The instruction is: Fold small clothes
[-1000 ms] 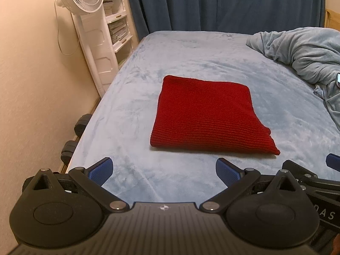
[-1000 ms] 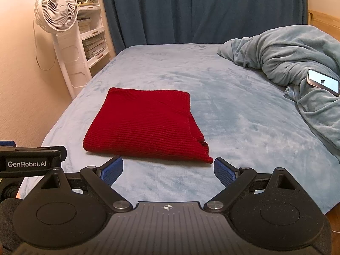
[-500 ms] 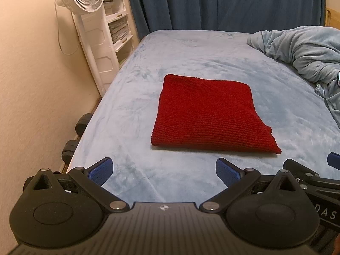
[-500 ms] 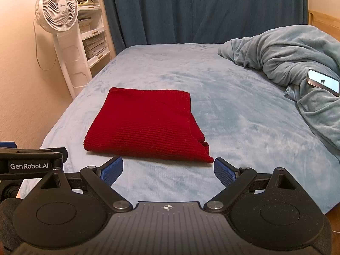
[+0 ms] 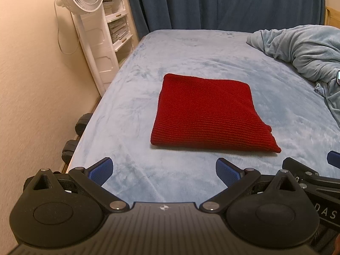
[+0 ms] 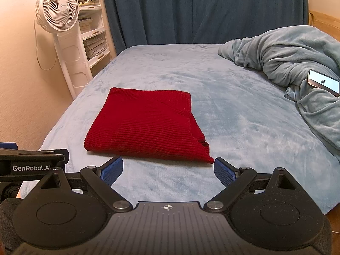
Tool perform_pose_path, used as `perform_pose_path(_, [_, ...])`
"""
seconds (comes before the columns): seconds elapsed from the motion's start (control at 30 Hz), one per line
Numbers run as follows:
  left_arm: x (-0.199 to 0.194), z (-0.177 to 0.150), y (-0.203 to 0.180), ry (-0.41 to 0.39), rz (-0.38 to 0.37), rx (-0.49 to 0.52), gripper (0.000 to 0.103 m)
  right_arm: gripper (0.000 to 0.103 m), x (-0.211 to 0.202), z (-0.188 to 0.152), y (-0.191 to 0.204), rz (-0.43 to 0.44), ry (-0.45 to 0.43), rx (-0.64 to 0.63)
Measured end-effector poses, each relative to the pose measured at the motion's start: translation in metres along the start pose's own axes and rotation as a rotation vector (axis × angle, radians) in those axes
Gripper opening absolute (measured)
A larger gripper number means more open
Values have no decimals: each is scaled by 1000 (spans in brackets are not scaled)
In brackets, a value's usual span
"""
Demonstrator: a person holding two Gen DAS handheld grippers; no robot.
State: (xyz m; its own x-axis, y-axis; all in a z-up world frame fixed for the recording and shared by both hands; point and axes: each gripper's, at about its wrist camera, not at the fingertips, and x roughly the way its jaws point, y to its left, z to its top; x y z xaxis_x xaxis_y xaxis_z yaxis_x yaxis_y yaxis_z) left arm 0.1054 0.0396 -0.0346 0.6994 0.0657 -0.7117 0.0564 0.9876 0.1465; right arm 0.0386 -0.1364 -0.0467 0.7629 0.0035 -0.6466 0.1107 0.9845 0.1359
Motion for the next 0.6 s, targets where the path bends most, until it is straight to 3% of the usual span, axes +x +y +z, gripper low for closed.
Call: perform_pose_path(0.6, [0, 0, -1, 1, 1, -1, 103, 93, -2, 2, 4, 9, 1, -10])
